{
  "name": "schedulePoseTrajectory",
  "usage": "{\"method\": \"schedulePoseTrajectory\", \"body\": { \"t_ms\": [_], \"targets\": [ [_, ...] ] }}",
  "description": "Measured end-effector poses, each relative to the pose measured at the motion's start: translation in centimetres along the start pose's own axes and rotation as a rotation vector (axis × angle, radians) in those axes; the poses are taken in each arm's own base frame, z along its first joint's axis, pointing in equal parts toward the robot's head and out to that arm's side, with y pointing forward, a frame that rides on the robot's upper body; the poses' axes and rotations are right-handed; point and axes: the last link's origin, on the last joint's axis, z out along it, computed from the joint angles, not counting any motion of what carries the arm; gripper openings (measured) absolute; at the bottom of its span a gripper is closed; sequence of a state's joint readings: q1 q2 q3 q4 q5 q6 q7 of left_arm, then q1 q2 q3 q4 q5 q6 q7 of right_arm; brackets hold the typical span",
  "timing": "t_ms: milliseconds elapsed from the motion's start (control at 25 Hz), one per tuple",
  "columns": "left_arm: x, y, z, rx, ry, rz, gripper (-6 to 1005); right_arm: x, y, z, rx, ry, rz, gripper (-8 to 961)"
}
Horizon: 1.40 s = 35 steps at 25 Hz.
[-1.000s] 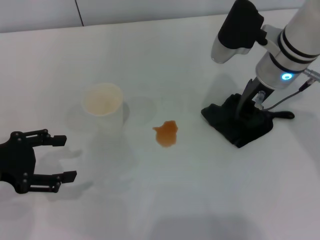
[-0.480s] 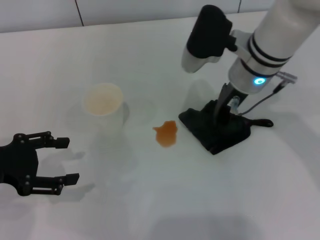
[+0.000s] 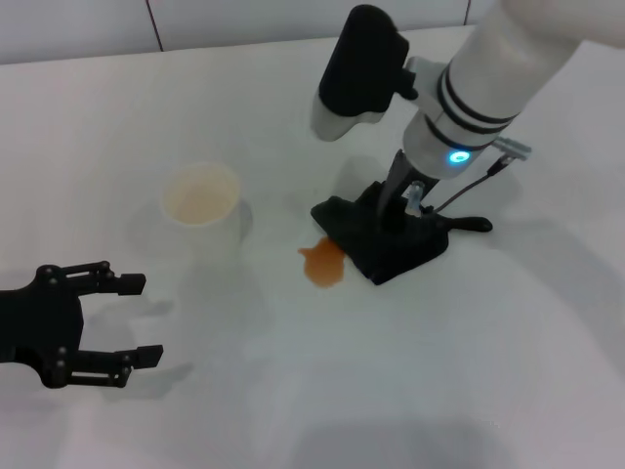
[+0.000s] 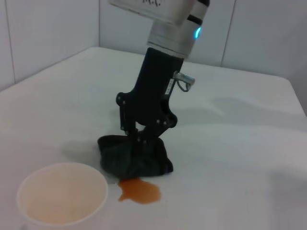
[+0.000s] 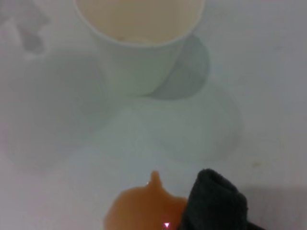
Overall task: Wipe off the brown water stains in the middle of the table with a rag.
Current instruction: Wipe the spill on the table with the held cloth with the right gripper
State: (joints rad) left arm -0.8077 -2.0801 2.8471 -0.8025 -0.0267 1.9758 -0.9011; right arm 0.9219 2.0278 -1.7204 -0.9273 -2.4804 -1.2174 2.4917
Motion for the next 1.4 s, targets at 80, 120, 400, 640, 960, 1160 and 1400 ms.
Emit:
{"method": "schedulePoseTrajectory", "body": {
  "t_ms": [80, 120, 400, 640, 960, 1160, 1400],
  "targets": [
    [0.0, 0.0, 0.0, -0.002, -0.003, -0.001, 862, -0.4, 0.1, 0.2, 0.015, -0.002, -0.004, 72],
    [0.0, 0.0, 0.0, -0.003, -0.003, -0.001, 862, -0.6, 0.0, 0.3, 0.022, -0.007, -0.001, 72],
    [-0.1, 0.0, 0.0, -0.001, -0.005, -0.001, 862, -0.6, 1.3, 0.8, -0.015, 0.016, -0.019, 71],
    [-0.1, 0.0, 0.0, 0.001, -0.007, -0.001, 862, -0.8, 2.8, 0.9, -0.063, 0.029, -0.053, 71],
    [-0.1, 0.0, 0.0, 0.001, -0.007, -0.001, 862, -1.3, 5.2, 0.9, -0.144, 0.025, -0.102, 70],
    [-0.1, 0.0, 0.0, 0.0, -0.006, 0.001, 862, -1.6, 5.9, 1.0, -0.155, 0.019, -0.126, 69],
    [0.0, 0.0, 0.0, -0.002, -0.005, 0.003, 862, -2.2, 5.0, 1.2, -0.108, -0.025, -0.115, 68]
  ]
}}
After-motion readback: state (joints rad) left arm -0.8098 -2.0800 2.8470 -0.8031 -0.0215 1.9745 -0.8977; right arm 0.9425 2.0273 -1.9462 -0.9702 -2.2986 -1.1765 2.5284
